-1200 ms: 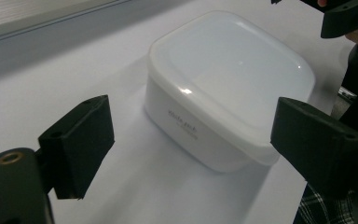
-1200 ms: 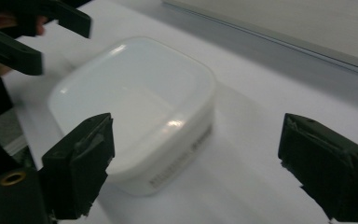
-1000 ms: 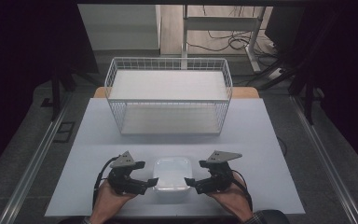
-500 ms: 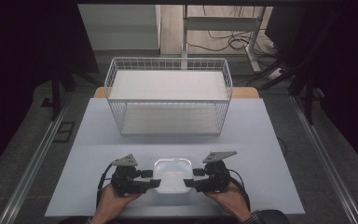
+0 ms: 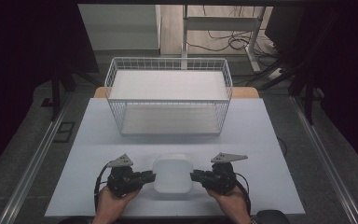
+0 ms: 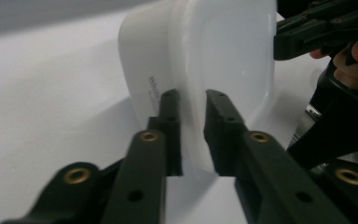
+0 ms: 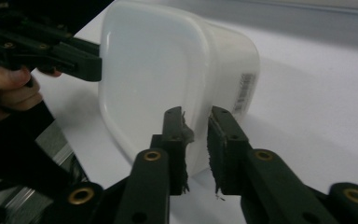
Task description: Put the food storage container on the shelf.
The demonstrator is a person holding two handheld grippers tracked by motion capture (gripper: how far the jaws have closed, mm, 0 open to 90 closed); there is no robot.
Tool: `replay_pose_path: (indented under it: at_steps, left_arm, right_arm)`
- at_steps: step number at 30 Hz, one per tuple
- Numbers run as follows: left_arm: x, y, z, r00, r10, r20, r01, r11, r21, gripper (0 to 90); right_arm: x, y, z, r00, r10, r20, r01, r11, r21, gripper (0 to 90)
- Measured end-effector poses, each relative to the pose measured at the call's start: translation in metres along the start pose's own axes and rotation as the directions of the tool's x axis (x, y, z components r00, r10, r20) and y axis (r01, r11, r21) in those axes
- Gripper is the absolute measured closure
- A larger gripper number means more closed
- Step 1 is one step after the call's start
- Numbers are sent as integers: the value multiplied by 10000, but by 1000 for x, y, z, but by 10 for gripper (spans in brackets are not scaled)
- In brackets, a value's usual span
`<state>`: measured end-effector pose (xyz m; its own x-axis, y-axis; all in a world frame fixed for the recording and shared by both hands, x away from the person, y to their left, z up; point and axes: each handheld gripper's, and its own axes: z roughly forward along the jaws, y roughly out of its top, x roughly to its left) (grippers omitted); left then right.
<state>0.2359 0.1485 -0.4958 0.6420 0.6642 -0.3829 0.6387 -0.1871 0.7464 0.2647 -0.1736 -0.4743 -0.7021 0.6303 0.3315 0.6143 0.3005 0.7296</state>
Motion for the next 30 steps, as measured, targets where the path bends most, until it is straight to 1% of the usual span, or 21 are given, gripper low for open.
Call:
replay_pose_path:
  at_steps: [2, 4, 6, 9, 11, 13, 14, 15, 16, 17, 20, 21, 22, 23, 25, 27, 30]
  left_arm:
    - [0, 1, 1, 10000, -64, -71, 64, 10000, 16, 797]
    - [1, 2, 1, 9999, -112, -63, 112, 9999, -7, 797]
    - [2, 4, 2, 9998, -169, -41, 169, 9998, -71, 798]
    - [2, 7, 2, 9999, -132, -74, 131, 9998, -173, 798]
    - [2, 12, -1, 9999, -28, -114, 24, 9995, -315, 798]
    - [2, 14, -1, 9999, 26, -145, -31, 9993, -363, 798]
    - [4, 19, -2, 9997, 102, -213, -111, 9990, -425, 798]
    - [4, 19, -2, 9997, 102, -213, -111, 9990, -425, 798]
    - [5, 21, -3, 9997, 109, -239, -120, 9989, -443, 798]
    - [7, 26, -3, 9995, 115, -280, -129, 9986, -523, 797]
    - [10, 31, -3, 9993, 142, -336, -161, 9982, -573, 797]
    - [13, 36, -2, 9991, 174, -385, -197, 9979, -611, 798]
    - [13, 36, -2, 9991, 174, -385, -197, 9979, -611, 797]
    - [17, 40, -1, 9990, 170, -410, -196, 9977, -653, 797]
    - [18, 43, -1, 9990, 191, -416, -219, 9974, -683, 798]
    - [21, 47, 0, 9986, 209, -479, -244, 9971, -721, 798]
    - [27, 56, 0, 9978, 262, -607, -310, 9963, -802, 798]
  right_arm:
    - [1, 1, 1, 9998, -122, 153, 124, 9999, -79, 788]
    - [1, 1, 1, 9998, -136, 166, 138, 9998, -129, 788]
    - [0, 3, 0, 9998, -120, 187, 125, 9995, -297, 789]
    - [0, 6, -1, 9996, -177, 205, 185, 9990, -408, 789]
    - [-1, 11, -3, 9995, -261, 179, 271, 9981, -550, 790]
    - [-1, 12, -3, 9994, -291, 178, 301, 9978, -583, 790]
    - [-2, 18, -3, 9988, -435, 218, 448, 9970, -639, 790]
    - [-2, 18, -3, 9988, -435, 218, 448, 9970, -639, 790]
    - [-3, 20, -3, 9985, -488, 228, 502, 9964, -684, 790]
    - [-5, 26, -1, 9980, -571, 252, 589, 9955, -749, 789]
    - [-7, 30, 0, 9976, -635, 271, 654, 9948, -783, 790]
    - [-10, 36, 2, 9973, -663, 304, 686, 9941, -842, 789]
    - [-10, 36, 2, 9973, -663, 304, 686, 9941, -842, 789]
    - [-14, 41, 5, 9971, -685, 318, 711, 9935, -888, 789]
    - [-16, 44, 7, 9972, -678, 328, 706, 9930, -944, 789]
    - [-18, 46, 8, 9971, -681, 335, 710, 9928, -963, 789]
    - [-23, 56, 12, 9968, -712, 366, 748, 9913, -1086, 788]
